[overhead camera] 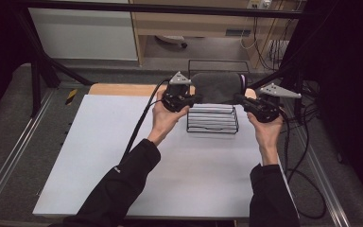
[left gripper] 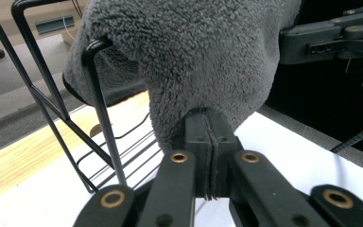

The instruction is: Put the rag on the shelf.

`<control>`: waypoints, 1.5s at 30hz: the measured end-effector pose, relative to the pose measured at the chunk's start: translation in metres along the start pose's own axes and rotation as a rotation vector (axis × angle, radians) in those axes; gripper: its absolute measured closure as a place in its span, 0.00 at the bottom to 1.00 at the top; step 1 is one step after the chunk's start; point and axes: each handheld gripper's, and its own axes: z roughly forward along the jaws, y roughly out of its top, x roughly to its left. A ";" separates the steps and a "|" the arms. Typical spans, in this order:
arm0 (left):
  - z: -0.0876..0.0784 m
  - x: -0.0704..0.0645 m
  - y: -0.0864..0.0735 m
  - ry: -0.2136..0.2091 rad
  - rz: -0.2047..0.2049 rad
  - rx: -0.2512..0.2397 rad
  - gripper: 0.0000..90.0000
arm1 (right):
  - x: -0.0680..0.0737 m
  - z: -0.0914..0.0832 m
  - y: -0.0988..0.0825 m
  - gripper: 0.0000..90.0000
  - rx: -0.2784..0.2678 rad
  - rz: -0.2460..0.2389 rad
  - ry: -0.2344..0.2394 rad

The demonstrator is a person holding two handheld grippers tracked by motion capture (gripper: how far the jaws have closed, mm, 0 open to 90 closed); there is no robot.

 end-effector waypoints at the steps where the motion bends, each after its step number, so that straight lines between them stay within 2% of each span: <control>1: -0.002 -0.001 0.000 -0.002 0.003 0.002 0.96 | 0.001 -0.002 0.000 0.95 -0.005 -0.005 0.007; 5: -0.011 -0.002 0.002 -0.006 0.008 0.003 0.89 | 0.006 -0.010 0.004 0.85 -0.028 -0.015 0.021; 8: -0.017 -0.003 0.003 0.010 0.027 0.009 0.82 | 0.010 -0.015 0.009 0.77 -0.032 -0.030 0.023; 12: -0.025 -0.001 0.002 0.026 0.025 0.034 0.69 | 0.014 -0.020 0.016 0.66 -0.044 -0.020 0.026; 15: -0.032 0.002 -0.002 0.040 0.009 0.073 0.61 | 0.016 -0.024 0.019 0.55 -0.041 -0.021 0.026; 20: -0.046 0.009 -0.016 0.055 0.012 0.096 0.52 | 0.019 -0.031 0.017 0.35 -0.031 0.001 0.030; 24: -0.057 0.014 -0.030 0.062 0.006 0.107 0.43 | 0.021 -0.035 0.012 0.21 -0.020 -0.004 0.004; 28: -0.066 0.018 -0.050 0.078 0.010 0.128 0.36 | 0.024 -0.036 0.002 0.13 0.005 0.007 0.030; 31: -0.071 0.020 -0.065 0.090 0.019 0.157 0.28 | 0.029 -0.034 -0.009 0.11 0.028 -0.008 0.045; 39: -0.089 0.021 -0.111 0.120 0.032 0.189 0.14 | 0.046 -0.023 -0.041 0.03 0.112 -0.014 0.094; 45: -0.103 0.022 -0.146 0.138 0.008 0.192 0.09 | 0.056 -0.015 -0.067 0.01 0.162 0.006 0.132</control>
